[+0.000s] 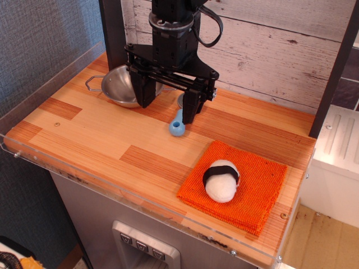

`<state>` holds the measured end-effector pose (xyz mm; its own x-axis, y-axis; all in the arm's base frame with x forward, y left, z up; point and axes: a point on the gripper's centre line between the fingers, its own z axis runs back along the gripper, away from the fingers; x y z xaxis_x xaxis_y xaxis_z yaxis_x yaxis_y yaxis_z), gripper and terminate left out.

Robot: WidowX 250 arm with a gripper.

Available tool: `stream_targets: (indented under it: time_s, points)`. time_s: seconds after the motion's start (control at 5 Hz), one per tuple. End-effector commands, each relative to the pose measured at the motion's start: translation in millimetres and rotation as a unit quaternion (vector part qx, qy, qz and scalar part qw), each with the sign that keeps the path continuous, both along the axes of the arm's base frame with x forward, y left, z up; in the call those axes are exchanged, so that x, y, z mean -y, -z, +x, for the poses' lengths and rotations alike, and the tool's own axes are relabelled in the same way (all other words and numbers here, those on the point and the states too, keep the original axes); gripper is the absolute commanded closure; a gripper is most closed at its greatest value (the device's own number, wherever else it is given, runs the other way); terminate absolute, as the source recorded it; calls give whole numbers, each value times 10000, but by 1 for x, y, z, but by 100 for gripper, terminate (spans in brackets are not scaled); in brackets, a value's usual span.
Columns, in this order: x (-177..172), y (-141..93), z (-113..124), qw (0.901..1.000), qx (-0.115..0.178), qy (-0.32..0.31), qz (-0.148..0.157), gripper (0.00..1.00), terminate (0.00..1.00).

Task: Move the spoon to the bottom left corner of counter.

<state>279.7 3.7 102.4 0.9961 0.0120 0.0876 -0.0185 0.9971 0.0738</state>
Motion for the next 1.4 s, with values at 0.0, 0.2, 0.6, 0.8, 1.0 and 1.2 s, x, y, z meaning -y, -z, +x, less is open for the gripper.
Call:
stream_targets:
  time_s: [0.0, 0.2, 0.6, 0.8, 1.0, 1.2]
  points:
    - [0, 0, 0, 10000, 0, 0, 0, 0, 0]
    - [-10, 9, 22, 9996, 92, -14, -269, 0, 0]
    - [-25, 31, 58, 9996, 27, -281, -90, 0, 0]
    - [-26, 43, 66, 9993, 72, -368, 41, 0, 0]
    - [-28, 59, 67, 9990, 42, -397, 209, 0, 0]
    - [-35, 73, 65, 9978, 164, -578, 272, 0, 0]
